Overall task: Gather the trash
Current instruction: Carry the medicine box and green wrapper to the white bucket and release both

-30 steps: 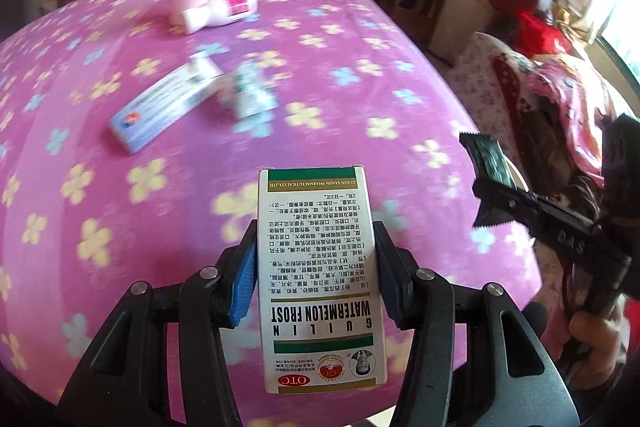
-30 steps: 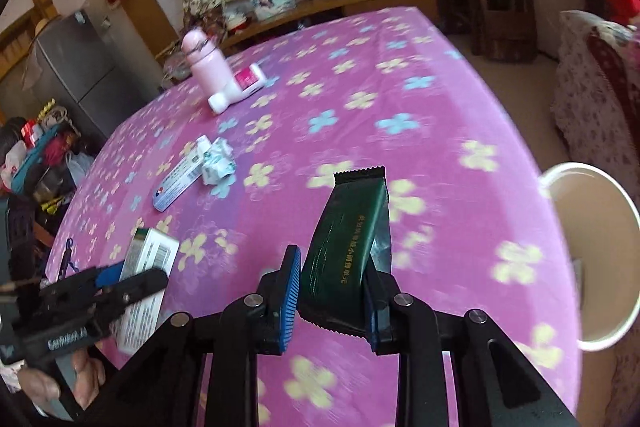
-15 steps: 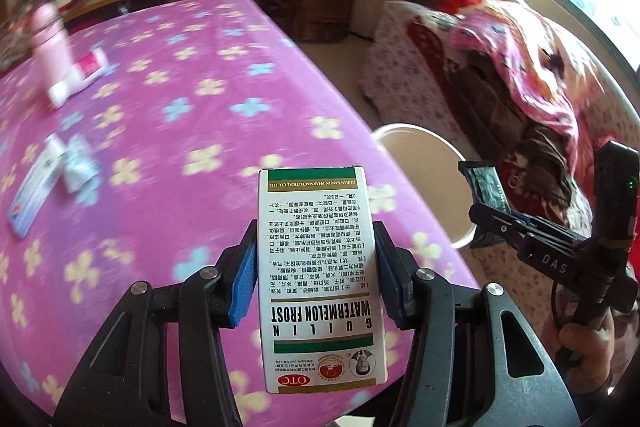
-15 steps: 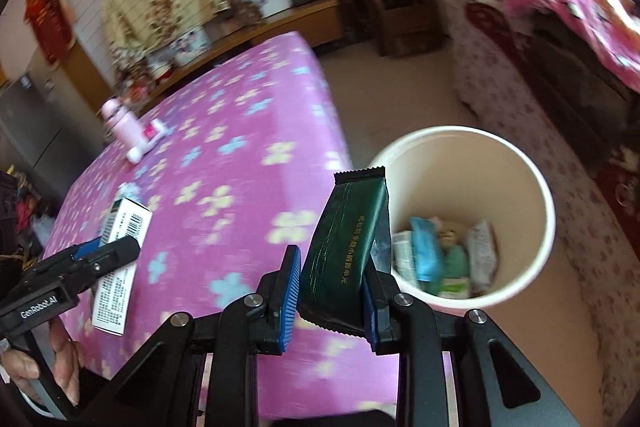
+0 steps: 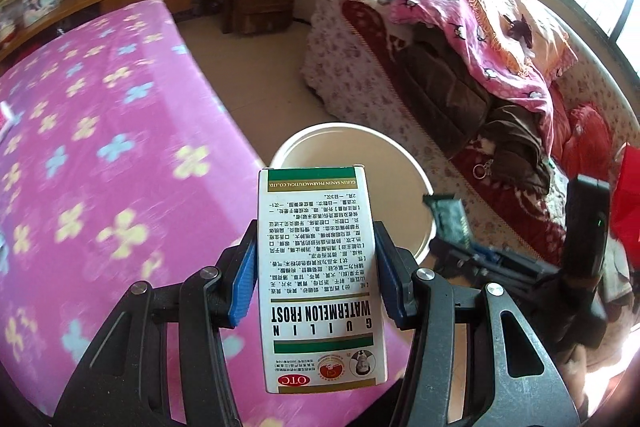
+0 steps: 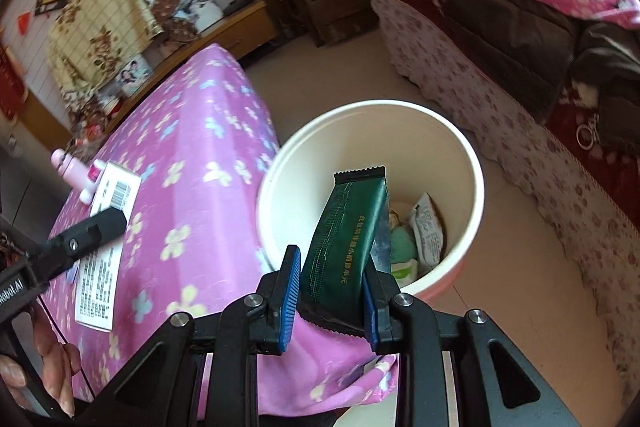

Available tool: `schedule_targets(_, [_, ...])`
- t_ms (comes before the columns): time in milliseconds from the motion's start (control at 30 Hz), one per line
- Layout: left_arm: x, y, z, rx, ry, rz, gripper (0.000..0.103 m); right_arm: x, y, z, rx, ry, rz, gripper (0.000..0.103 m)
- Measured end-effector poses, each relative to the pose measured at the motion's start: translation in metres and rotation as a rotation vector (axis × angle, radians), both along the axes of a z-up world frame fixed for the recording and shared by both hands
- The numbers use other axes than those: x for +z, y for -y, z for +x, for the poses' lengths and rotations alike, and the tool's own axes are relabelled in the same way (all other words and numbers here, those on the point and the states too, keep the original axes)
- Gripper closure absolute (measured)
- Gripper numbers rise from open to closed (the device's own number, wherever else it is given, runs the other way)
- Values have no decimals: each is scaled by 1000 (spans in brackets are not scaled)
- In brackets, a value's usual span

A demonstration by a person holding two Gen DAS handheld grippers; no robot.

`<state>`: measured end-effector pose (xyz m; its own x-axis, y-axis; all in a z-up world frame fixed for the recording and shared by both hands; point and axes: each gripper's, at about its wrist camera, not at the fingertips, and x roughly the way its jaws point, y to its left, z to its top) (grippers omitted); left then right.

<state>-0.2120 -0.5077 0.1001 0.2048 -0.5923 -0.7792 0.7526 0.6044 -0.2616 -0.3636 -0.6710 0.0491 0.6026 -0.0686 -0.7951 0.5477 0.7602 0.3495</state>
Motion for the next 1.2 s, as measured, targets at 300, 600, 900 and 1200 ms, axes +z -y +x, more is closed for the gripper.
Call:
schedule_targets(300, [-16, 49, 22, 11, -23, 11, 53, -21, 30, 2, -61, -23, 38, 77])
schedule_targets(600, [-27, 74, 31, 3, -31, 12, 53, -35, 41, 9, -67, -50, 28, 77])
schedule_targets(900, [-36, 82, 32, -6, -52, 10, 51, -46, 48, 13, -107, -64, 21, 39])
schedule_targets(1200, [-45, 71, 41, 28, -96, -8, 39, -51, 39, 7, -92, -74, 50, 39])
